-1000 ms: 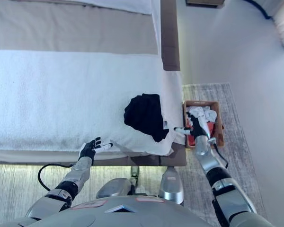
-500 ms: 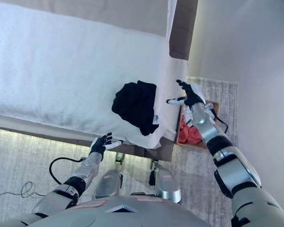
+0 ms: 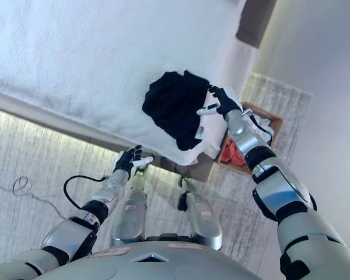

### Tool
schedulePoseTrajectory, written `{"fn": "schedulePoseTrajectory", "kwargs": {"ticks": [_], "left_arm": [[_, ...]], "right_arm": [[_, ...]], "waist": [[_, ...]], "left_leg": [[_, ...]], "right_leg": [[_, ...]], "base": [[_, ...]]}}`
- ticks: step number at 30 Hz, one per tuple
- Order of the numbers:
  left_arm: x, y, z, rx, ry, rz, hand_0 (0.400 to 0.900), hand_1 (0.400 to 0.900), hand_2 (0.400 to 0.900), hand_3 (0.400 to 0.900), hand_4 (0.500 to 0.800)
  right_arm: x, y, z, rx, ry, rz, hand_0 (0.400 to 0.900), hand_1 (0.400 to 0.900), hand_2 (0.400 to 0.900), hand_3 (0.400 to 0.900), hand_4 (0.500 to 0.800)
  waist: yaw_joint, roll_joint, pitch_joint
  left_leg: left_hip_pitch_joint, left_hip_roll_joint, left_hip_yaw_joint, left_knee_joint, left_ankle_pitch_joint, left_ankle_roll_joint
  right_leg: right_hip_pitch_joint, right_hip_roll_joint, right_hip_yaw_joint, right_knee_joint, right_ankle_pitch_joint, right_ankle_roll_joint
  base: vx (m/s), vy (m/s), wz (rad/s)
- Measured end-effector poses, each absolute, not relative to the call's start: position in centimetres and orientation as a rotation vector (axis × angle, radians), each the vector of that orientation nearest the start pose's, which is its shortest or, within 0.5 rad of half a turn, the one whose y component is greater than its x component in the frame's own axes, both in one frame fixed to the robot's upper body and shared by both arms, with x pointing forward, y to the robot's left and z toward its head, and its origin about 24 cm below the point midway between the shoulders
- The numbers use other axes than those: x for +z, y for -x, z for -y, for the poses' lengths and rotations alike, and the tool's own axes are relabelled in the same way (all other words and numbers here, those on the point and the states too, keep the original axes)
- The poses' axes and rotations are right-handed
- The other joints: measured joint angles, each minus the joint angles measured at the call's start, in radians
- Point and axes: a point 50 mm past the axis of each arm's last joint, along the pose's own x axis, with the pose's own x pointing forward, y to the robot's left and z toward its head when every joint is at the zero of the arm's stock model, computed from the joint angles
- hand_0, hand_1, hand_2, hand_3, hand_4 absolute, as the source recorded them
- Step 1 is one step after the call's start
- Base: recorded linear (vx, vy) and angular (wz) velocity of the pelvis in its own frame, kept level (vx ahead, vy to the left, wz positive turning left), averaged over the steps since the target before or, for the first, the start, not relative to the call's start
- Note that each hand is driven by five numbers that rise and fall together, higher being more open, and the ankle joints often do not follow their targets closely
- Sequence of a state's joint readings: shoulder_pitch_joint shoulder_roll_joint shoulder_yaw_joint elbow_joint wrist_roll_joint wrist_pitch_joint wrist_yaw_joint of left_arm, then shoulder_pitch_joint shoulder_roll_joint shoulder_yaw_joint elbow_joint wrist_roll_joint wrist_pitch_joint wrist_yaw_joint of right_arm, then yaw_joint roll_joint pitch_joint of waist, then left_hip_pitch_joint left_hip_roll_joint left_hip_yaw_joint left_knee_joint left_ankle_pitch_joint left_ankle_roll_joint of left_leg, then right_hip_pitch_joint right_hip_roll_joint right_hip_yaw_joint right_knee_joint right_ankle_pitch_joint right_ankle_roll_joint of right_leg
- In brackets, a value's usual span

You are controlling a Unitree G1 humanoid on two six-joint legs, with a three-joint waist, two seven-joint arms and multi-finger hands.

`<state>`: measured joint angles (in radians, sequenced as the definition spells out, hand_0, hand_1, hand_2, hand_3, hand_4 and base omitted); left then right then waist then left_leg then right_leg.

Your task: Put the clothes on the bed into the basket.

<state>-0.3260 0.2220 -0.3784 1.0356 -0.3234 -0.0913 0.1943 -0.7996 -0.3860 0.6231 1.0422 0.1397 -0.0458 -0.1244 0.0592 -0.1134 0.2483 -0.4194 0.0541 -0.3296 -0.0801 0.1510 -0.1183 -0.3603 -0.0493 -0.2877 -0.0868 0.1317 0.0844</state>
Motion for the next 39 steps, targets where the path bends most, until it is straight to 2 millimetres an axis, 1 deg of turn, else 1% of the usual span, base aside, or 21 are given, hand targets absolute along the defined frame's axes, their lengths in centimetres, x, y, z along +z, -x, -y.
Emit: {"fn": "schedulePoseTrajectory", "kwargs": {"ticks": [5,7,11,14,15,16,18,21,25,26,31,39], "left_arm": [[-8.4,-25.8,-18.3,0.071,-0.23,-0.622,0.9,0.9,0.9,0.9,0.8],[-8.1,-26.0,-18.2,0.062,-0.239,-0.61,0.9,0.9,0.9,0.9,0.8],[-7.5,-26.9,-17.9,0.05,-0.241,-0.579,0.9,0.9,0.9,0.9,0.8],[-7.1,-27.5,-17.3,0.03,-0.248,-0.559,0.9,0.9,0.9,0.9,0.8],[-7.0,-27.6,-17.3,0.029,-0.249,-0.554,0.9,0.9,0.9,0.9,0.8],[-6.9,-27.7,-17.2,0.028,-0.246,-0.551,0.9,0.9,0.9,0.9,0.8],[-6.7,-27.9,-17.1,0.023,-0.242,-0.545,0.9,0.9,0.9,0.9,0.8],[-6.8,-27.8,-16.9,0.019,-0.239,-0.547,0.9,0.9,0.9,0.9,0.8],[-6.9,-27.7,-16.9,0.02,-0.237,-0.552,0.9,0.9,0.9,0.9,0.8],[-6.9,-27.7,-16.9,0.02,-0.236,-0.552,0.9,0.9,0.9,0.9,0.8],[-7.0,-27.6,-17.1,0.022,-0.243,-0.558,0.9,0.9,0.9,0.9,0.8],[-7.0,-27.5,-17.1,0.023,-0.244,-0.558,0.9,0.9,0.9,0.9,0.8]], "right_arm": [[6.0,-38.2,17.9,0.096,0.709,-0.229,0.9,0.9,0.9,0.9,0.8],[6.4,-38.4,18.2,0.085,0.716,-0.228,0.9,0.9,0.9,0.9,0.8],[7.5,-39.0,18.5,0.059,0.727,-0.224,0.9,0.9,0.9,0.9,0.8],[7.7,-39.3,18.9,0.032,0.727,-0.247,0.9,0.9,0.9,0.9,0.8],[7.8,-39.3,19.1,0.025,0.728,-0.251,0.827,0.827,0.827,0.827,0.756],[7.9,-39.4,19.2,0.015,0.722,-0.257,0.4,0.4,0.4,0.4,0.5],[8.4,-39.7,19.4,-0.008,0.703,-0.263,0.4,0.4,0.4,0.4,0.5],[8.7,-39.8,20.1,-0.06,0.658,-0.28,0.4,0.4,0.4,0.4,0.5],[8.8,-39.8,20.1,-0.086,0.6,-0.278,0.4,0.4,0.4,0.4,0.5],[8.8,-39.9,20.0,-0.085,0.592,-0.277,0.4,0.4,0.4,0.4,0.5],[8.9,-40.1,18.4,-0.055,0.554,-0.264,0.4,0.4,0.4,0.4,0.5],[8.7,-40.1,17.6,-0.042,0.524,-0.263,0.4,0.4,0.4,0.4,0.5]], "waist": [[0.01,0.009,0.037],[0.008,0.011,0.042],[0.011,0.009,0.046],[0.03,0.009,0.046],[0.03,0.009,0.046],[0.03,0.009,0.046],[0.035,0.009,0.046],[0.058,0.01,0.047],[0.079,0.012,0.048],[0.083,0.012,0.048],[0.084,0.012,0.048],[0.08,0.012,0.048]], "left_leg": [[-0.023,-0.011,-0.02,0.001,0.004,-0.001],[-0.031,-0.014,-0.032,0.001,0.008,-0.008],[-0.055,-0.016,-0.038,0.003,0.012,-0.013],[-0.059,-0.016,-0.043,0.007,0.012,-0.013],[-0.065,-0.016,-0.05,0.011,0.012,-0.013],[-0.071,-0.015,-0.057,0.014,0.012,-0.014],[-0.086,-0.014,-0.066,0.018,0.015,-0.018],[-0.099,-0.012,-0.07,0.019,0.021,-0.027],[-0.102,-0.009,-0.076,0.019,0.023,-0.03],[-0.102,-0.009,-0.078,0.019,0.024,-0.031],[-0.099,-0.011,-0.08,0.019,0.024,-0.031],[-0.063,-0.012,-0.078,0.016,0.024,-0.031]], "right_leg": [[-0.013,-0.004,-0.017,0.0,0.0,0.0],[-0.015,-0.005,-0.025,0.0,0.0,0.0],[-0.033,-0.006,-0.027,0.0,0.0,0.0],[-0.034,-0.001,-0.031,0.0,0.0,0.0],[-0.034,0.001,-0.038,0.0,0.0,0.0],[-0.037,0.003,-0.045,0.0,-0.001,-0.001],[-0.047,0.003,-0.05,0.0,-0.005,-0.006],[-0.058,0.005,-0.051,0.0,-0.004,-0.006],[-0.058,0.008,-0.055,0.0,-0.004,-0.007],[-0.058,0.008,-0.056,0.0,-0.004,-0.007],[-0.053,0.006,-0.06,0.0,-0.003,-0.009],[-0.02,0.001,-0.057,0.0,-0.003,-0.009]], "base": [[-0.02,0.028,0.12],[-0.03,0.017,0.12],[-0.02,0.003,0.09],[-0.03,-0.022,0.18],[-0.03,-0.014,0.15],[-0.03,-0.007,0.12],[-0.02,-0.002,0.1],[-0.02,0.005,0.07],[0.0,-0.001,0.02],[0.0,0.0,0.0],[0.0,0.003,-0.01],[0.01,0.014,-0.1]]}}
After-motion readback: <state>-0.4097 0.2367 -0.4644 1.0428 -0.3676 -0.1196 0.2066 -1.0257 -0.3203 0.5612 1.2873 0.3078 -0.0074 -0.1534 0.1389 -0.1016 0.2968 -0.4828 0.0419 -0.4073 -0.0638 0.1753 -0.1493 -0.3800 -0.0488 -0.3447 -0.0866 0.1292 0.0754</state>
